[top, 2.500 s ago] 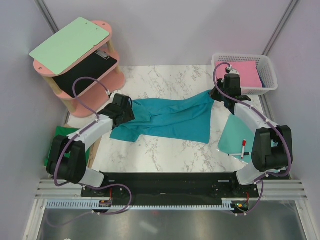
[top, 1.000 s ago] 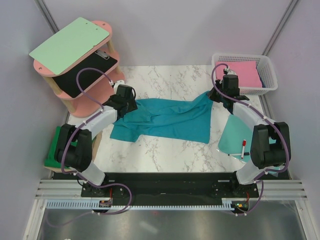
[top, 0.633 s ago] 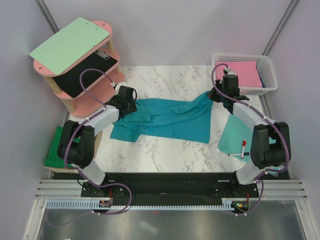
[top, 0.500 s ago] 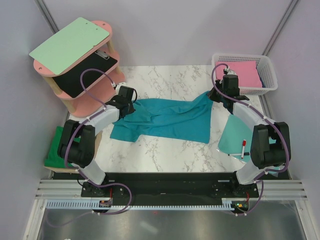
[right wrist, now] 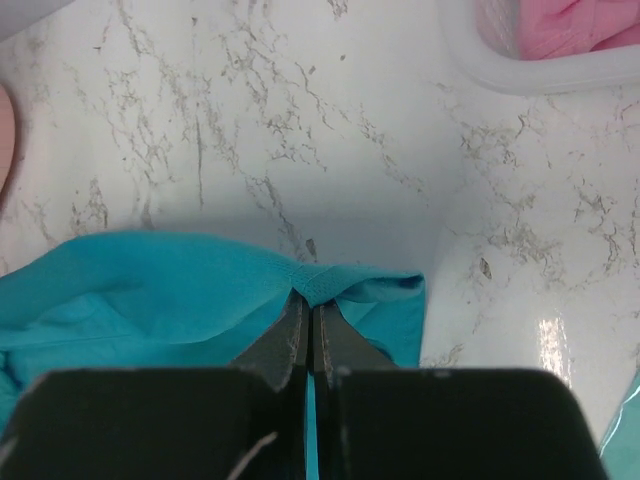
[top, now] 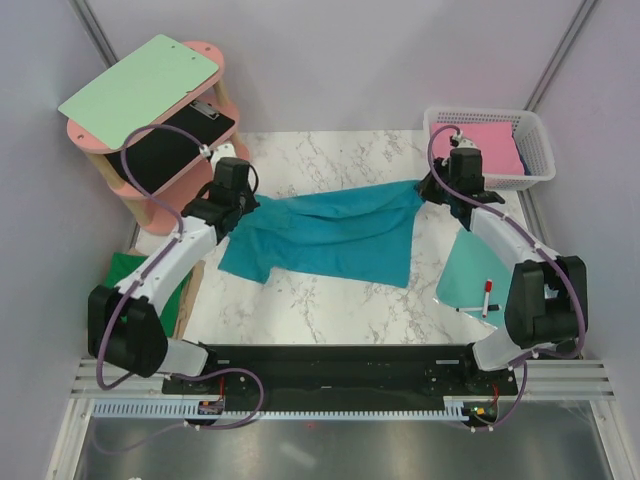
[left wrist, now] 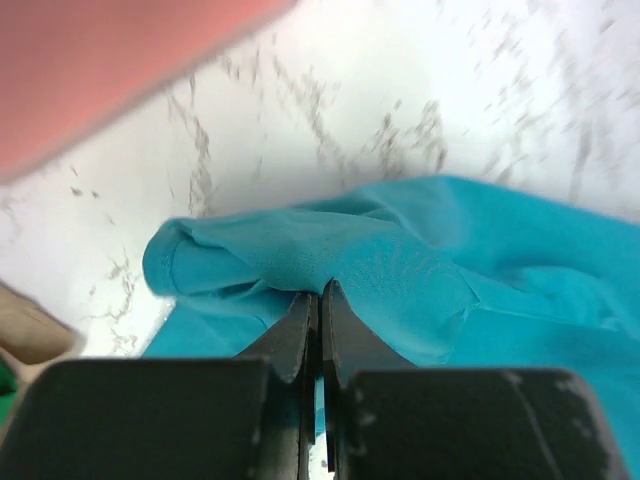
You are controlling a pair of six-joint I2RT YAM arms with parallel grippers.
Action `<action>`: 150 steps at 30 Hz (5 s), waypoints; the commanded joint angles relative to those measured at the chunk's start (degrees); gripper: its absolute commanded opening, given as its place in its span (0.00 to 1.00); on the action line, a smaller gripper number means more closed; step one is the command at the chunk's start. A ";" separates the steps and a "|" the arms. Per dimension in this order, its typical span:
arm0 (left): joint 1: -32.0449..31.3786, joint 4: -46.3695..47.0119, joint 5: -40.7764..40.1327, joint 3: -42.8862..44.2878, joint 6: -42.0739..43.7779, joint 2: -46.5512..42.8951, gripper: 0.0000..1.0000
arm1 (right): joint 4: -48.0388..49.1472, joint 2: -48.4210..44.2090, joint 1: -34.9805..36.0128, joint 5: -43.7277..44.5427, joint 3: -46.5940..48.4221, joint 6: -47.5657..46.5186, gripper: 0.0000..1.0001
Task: Fold and stack the t-shirts
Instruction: Flatten out the tshirt
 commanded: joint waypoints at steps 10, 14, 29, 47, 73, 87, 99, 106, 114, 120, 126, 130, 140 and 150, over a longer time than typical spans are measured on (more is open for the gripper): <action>0.30 -12.27 1.32 10.28 0.50 -14.14 0.08 | -5.80 -15.68 -0.13 -0.72 3.23 -2.28 0.00; 0.22 -12.72 5.18 3.09 -2.83 -15.64 0.17 | -7.64 -18.23 -0.13 0.24 0.68 -3.77 0.00; 0.13 -5.60 10.46 -12.57 -8.29 -10.37 0.18 | -5.98 -14.81 -0.04 -0.46 -4.07 -3.43 0.00; -6.63 -2.70 17.59 -30.14 -15.76 -21.70 0.47 | -4.92 -13.58 -0.13 -1.07 -5.39 -3.25 0.00; -18.77 0.12 1.51 -24.62 -20.42 -2.45 0.09 | -4.39 -14.01 -0.13 -2.56 -6.71 -3.16 0.00; -18.77 -15.69 -8.69 -0.72 -8.38 -24.24 0.02 | -7.82 -24.82 -0.13 -6.34 -4.25 -3.43 0.00; -18.77 -26.95 -2.64 11.50 -3.81 -45.07 0.02 | -15.55 -49.94 -0.04 -12.41 1.81 -4.48 0.00; -17.81 -31.87 6.15 21.86 -1.09 -54.04 0.02 | -20.13 -61.81 0.05 -14.70 10.16 -4.40 0.00; -12.79 -33.11 6.96 35.32 4.45 -48.43 0.02 | -19.69 -61.39 0.14 -14.09 14.39 -2.46 0.00; -12.88 -32.58 1.51 42.35 8.58 -32.04 0.02 | -19.60 -59.02 0.22 -8.21 10.01 -2.11 0.00; -12.62 -30.39 -0.43 45.61 11.93 -13.20 0.02 | -16.79 -53.75 0.22 -1.70 0.95 -0.79 0.00; -10.25 -28.28 0.35 43.77 12.19 1.89 0.02 | -9.17 -47.87 0.14 0.50 -7.57 0.35 0.00; -1.90 -25.55 0.62 49.73 9.82 31.72 0.02 | 14.32 -13.17 -0.13 1.30 -14.65 4.57 0.00; 0.83 -26.25 0.80 59.41 10.87 38.94 0.02 | 15.03 12.70 -1.18 -3.53 2.60 6.15 0.00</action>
